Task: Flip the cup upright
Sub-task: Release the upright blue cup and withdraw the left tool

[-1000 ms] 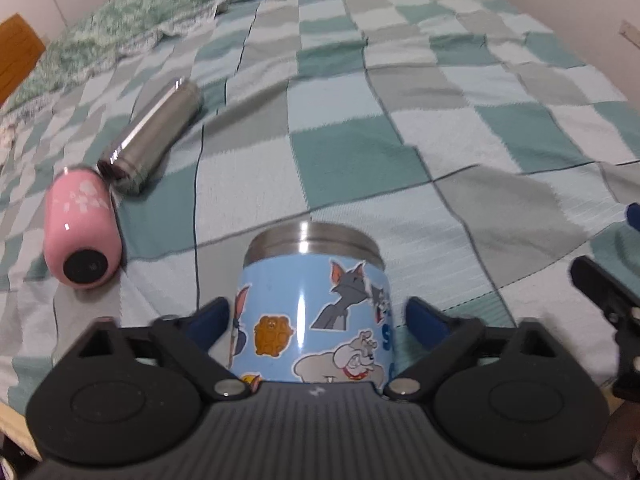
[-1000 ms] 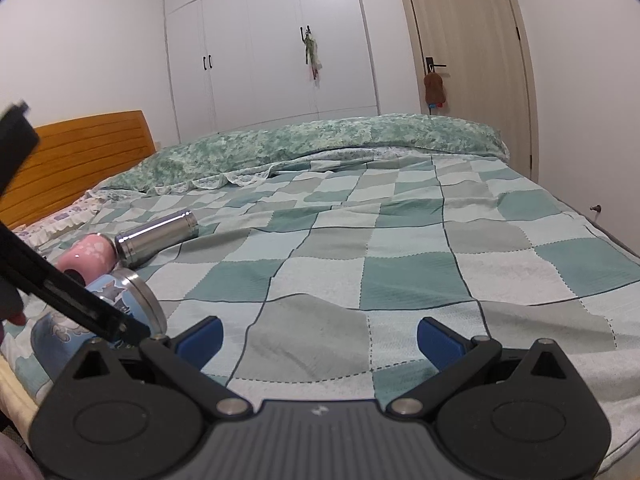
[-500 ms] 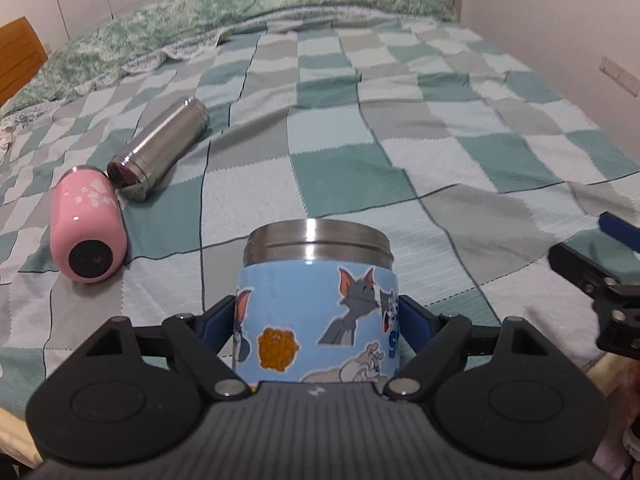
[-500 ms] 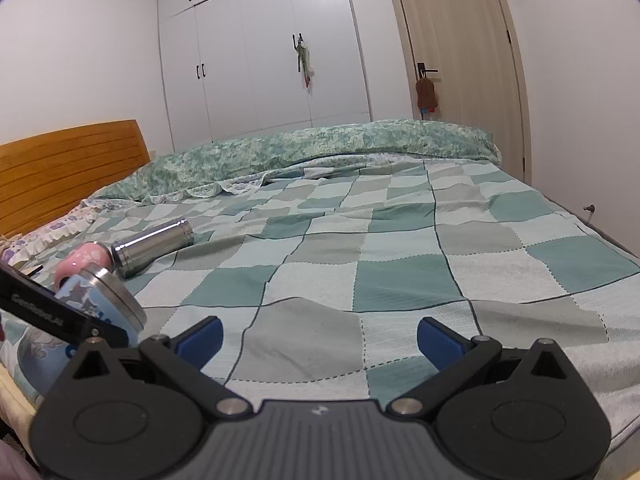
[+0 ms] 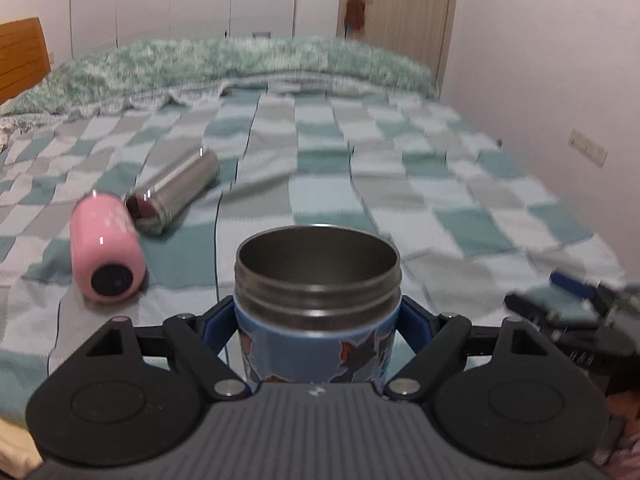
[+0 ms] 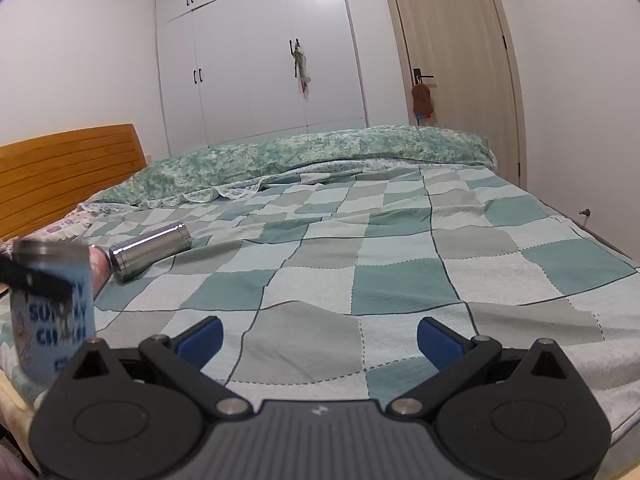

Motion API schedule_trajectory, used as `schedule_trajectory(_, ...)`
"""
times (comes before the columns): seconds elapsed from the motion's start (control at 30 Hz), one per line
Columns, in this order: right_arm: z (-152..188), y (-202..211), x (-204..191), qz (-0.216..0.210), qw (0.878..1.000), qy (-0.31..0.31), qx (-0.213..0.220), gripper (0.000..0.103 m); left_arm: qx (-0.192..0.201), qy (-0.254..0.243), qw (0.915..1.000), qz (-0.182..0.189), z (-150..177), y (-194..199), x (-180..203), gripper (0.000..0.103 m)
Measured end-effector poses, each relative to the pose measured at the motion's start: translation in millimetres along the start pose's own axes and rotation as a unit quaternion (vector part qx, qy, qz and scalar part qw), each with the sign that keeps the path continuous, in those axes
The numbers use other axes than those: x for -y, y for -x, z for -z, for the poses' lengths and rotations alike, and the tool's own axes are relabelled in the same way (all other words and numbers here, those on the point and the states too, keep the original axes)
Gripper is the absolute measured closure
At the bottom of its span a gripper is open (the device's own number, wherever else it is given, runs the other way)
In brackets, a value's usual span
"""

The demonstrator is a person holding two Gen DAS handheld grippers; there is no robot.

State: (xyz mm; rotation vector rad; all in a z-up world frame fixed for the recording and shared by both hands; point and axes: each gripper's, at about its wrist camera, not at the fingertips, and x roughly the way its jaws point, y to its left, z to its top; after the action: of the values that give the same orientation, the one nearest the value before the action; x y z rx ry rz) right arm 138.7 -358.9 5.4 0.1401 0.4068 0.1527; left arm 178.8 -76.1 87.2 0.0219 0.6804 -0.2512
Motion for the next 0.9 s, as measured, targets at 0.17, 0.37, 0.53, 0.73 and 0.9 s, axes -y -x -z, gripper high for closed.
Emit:
schedule_trajectory(0.17, 0, 0, -1, 0.002, 1.000, -0.002, 0.008, 0.000, 0.093, 0.008, 0.9956, -0.015, -9, 0, 3, 0.019)
schedule_trajectory(0.37, -1, 0, -2, 0.006, 1.000, -0.001, 0.016, 0.000, 0.163, 0.016, 0.9851, -0.052, 19, -40, 7, 0.018)
schedule_trajectory(0.53, -1, 0, -2, 0.008, 1.000, 0.001, 0.017, 0.000, 0.195, 0.004, 0.9774, -0.082, 55, -61, 6, 0.018)
schedule_trajectory(0.73, -1, -2, -6, 0.010, 1.000, 0.006, 0.017, 0.000, 0.192, 0.006, 0.9787, -0.072, 53, -58, 5, 0.010)
schedule_trajectory(0.9, 2, 4, -11, 0.011, 0.999, 0.020, 0.037, 0.000, 0.236, -0.015, 0.9684, -0.078, 54, -25, 6, 0.000)
